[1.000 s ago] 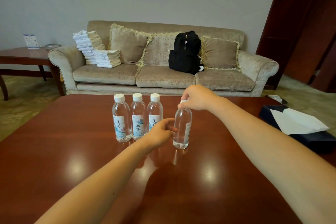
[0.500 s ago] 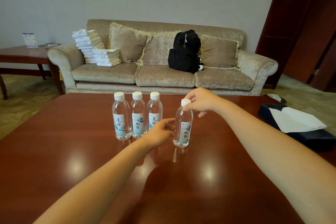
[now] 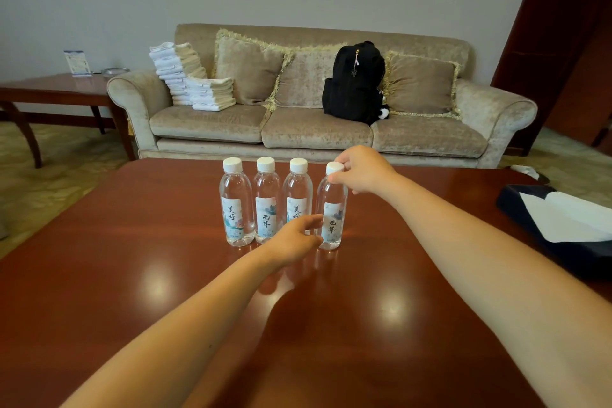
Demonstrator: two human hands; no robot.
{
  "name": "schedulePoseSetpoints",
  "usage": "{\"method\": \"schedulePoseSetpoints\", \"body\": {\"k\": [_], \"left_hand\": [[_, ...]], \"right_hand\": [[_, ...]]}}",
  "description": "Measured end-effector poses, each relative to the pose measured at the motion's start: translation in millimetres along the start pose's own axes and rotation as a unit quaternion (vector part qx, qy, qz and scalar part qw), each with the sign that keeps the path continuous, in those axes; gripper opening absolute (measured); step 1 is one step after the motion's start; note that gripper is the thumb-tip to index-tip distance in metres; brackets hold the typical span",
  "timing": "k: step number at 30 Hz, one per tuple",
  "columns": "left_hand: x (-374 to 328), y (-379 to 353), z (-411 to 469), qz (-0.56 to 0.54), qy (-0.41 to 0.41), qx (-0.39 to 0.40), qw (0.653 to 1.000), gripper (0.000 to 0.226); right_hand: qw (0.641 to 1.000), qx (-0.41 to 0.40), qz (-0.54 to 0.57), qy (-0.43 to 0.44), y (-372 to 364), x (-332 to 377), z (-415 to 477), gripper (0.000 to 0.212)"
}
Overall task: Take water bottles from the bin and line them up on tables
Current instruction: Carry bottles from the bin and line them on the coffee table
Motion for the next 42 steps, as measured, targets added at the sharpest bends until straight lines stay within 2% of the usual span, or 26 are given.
{"method": "schedulePoseSetpoints", "body": {"k": [10, 14, 16, 19, 22, 26, 30, 34, 37, 42], "left_hand": [[3.4, 2.8, 2.9, -0.001, 0.008, -0.007, 1.000, 0.056], [1.5, 3.9, 3.0, 0.001, 0.001, -0.009, 1.000, 0.057], [1.6, 3.5, 2.2, -0.001, -0.003, -0.013, 1.000, 0.057], [5.1, 0.4, -0.9, 0.010, -0.017, -0.020, 1.000, 0.056], [16.7, -5.7, -11.3, 0.030, -0.038, -0.035, 0.998, 0.054], [34.5, -13.2, -33.9, 0.155, -0.062, -0.064, 0.984, 0.051], [46.9, -23.6, -56.1, 0.250, -0.087, -0.060, 0.962, 0.054], [58.4, -31.9, -69.5, 0.345, -0.073, -0.051, 0.934, 0.059], [58.6, -34.0, -72.1, 0.382, -0.070, -0.051, 0.920, 0.059], [58.9, -33.7, -74.4, 0.386, -0.070, -0.055, 0.918, 0.058]], "right_hand": [[1.000, -0.016, -0.012, -0.010, -4.7, 5.5, 7.5, 0.022], [1.000, -0.012, 0.026, -0.003, -3.8, 1.0, 3.1, 0.026], [0.998, -0.007, 0.063, -0.009, -7.6, -5.3, -1.4, 0.036], [0.991, -0.046, 0.125, -0.027, -24.5, -21.1, -19.9, 0.067], [0.983, -0.105, 0.151, -0.016, -55.2, -37.3, -57.2, 0.075], [0.989, -0.107, 0.104, -0.012, -99.0, -58.3, -98.0, 0.069], [0.998, -0.057, 0.004, -0.028, -122.5, -70.4, -115.6, 0.068], [0.995, -0.019, -0.086, -0.051, -136.0, -81.2, -128.4, 0.069], [0.992, 0.007, -0.111, -0.066, -142.1, -84.4, -133.5, 0.066], [0.989, 0.021, -0.126, -0.069, -142.4, -83.6, -132.6, 0.063]]}}
Point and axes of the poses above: each hand's wrist, its own z-axis towards the middle knuckle, its own y-axis out of the back of the hand, x = y × z, the point moved 3 cm from there along z, towards the middle knuckle, and after that the axes turned 11 degrees about -y, right-handed, at the moved point
